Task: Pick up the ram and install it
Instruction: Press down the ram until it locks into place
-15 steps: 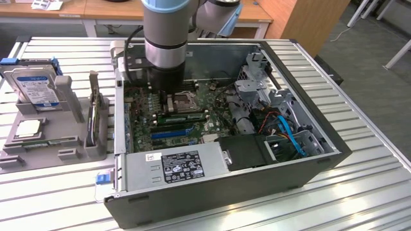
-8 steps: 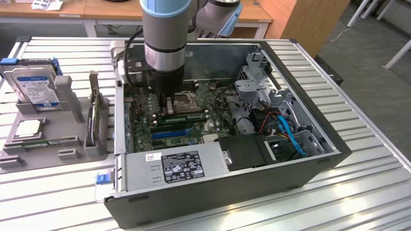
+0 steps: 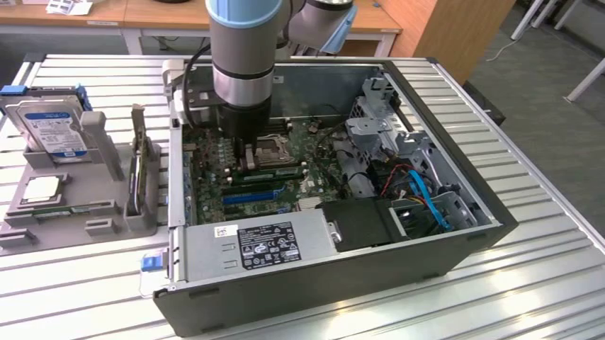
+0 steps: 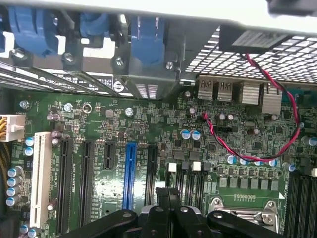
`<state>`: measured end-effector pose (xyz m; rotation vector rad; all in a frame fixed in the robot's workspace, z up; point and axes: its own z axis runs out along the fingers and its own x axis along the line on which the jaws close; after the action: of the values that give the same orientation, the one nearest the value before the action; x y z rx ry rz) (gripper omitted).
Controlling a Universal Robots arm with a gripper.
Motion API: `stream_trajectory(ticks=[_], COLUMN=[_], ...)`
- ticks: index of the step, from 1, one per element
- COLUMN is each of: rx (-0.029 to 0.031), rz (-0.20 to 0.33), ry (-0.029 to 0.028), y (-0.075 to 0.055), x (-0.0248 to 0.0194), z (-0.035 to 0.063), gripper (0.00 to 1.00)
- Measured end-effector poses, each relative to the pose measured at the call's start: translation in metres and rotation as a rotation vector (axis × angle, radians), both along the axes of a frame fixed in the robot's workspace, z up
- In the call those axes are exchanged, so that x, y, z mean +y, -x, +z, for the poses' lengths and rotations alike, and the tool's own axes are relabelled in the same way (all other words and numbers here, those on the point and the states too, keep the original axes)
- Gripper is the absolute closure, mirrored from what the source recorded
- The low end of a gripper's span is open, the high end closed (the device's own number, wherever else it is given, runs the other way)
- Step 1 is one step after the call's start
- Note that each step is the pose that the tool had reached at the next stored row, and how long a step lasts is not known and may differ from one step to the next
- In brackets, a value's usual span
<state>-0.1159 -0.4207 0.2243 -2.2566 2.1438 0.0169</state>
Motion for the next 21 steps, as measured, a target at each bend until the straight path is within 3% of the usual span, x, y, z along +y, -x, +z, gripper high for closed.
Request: stream_trajectory(ticks=[8,9,12,14,21], rx=[0.0006,-0.0008,0.0016,0.0022,0.0204], rz=[0.0,0.0,0.0,0.0,0.0], ry=[0.001,-0.0008,0.0007,0.0005,0.0008], y=[0.0,0.0,0.0,-0.001,-0.032], x=[-0.0004,-0.0001,-0.0003,-0.0003,-0.0004], z=[-0.0019,-0.0004,0.0098,0.0109,0.0112], gripper=[0.89,0.89,0.89,0.89,0.89])
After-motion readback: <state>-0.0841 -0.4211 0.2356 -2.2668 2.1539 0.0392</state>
